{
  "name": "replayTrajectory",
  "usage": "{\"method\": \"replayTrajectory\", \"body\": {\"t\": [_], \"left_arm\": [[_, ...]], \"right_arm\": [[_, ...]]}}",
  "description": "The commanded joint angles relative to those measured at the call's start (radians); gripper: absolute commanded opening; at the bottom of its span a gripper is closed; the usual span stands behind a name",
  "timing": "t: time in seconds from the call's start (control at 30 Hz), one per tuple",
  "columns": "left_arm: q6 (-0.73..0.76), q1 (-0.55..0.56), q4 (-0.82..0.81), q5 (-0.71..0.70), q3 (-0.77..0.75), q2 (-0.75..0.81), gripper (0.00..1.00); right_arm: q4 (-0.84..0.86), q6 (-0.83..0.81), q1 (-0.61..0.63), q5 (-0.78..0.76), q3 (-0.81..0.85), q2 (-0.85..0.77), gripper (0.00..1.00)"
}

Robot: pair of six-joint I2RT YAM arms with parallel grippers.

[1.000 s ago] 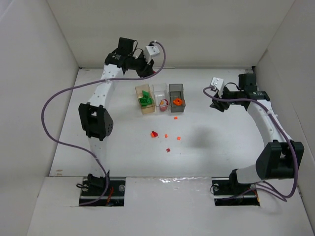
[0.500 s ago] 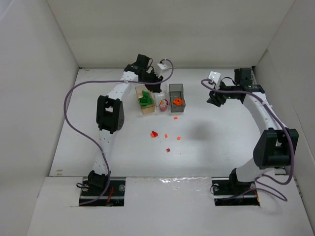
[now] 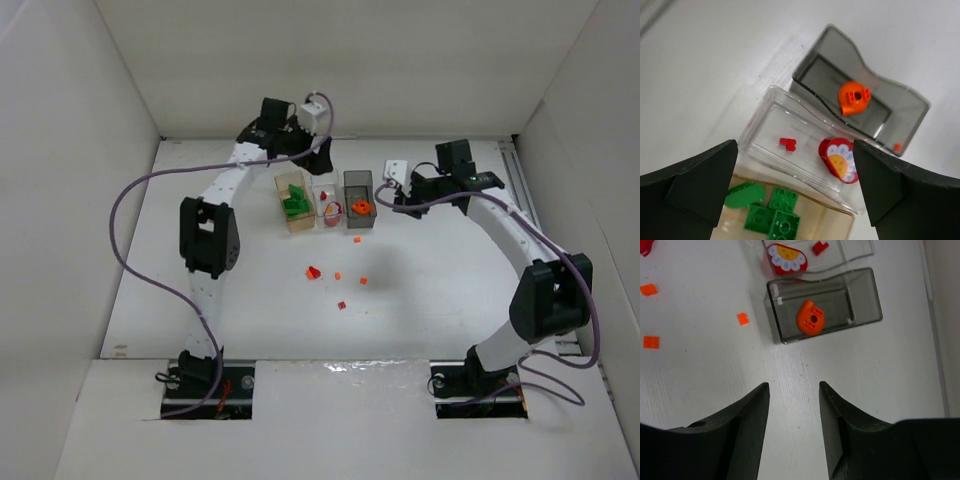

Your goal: Sort the legos into containers by color

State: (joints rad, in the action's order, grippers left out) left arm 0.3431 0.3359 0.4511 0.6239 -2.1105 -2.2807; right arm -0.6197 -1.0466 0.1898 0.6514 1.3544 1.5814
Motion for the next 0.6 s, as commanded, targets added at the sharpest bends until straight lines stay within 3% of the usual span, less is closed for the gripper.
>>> {"method": "replayTrajectory", "body": {"t": [0.0, 0.1, 0.23, 0.37, 0.57], "left_arm": [[-0.324, -0.102, -0.236, 0.045, 0.010, 0.260, 1.00], [-0.409, -0.201, -0.301, 0.117, 0.095, 0.377, 1.00], [-0.273, -0.259, -0.197, 0.108, 0.184, 0.498, 1.00], [-0.231, -0.343, -0.152, 0.148, 0.303, 0.556, 1.00], [-0.231, -0.385, -0.120, 0.171, 0.353, 0.569, 1.00]], "right_arm": [[0.086, -0.087, 0.098, -0.028, -0.052, 0.006, 0.49], [0.081, -0.112, 0.189, -0.050, -0.020, 0.070, 0.44], [0.063, -0.157, 0.256, -0.059, 0.044, 0.173, 0.33], [-0.029, -0.269, 0.277, -0.082, 0.172, 0.319, 0.20], [-0.155, -0.368, 0.277, -0.139, 0.290, 0.436, 0.18]]}}
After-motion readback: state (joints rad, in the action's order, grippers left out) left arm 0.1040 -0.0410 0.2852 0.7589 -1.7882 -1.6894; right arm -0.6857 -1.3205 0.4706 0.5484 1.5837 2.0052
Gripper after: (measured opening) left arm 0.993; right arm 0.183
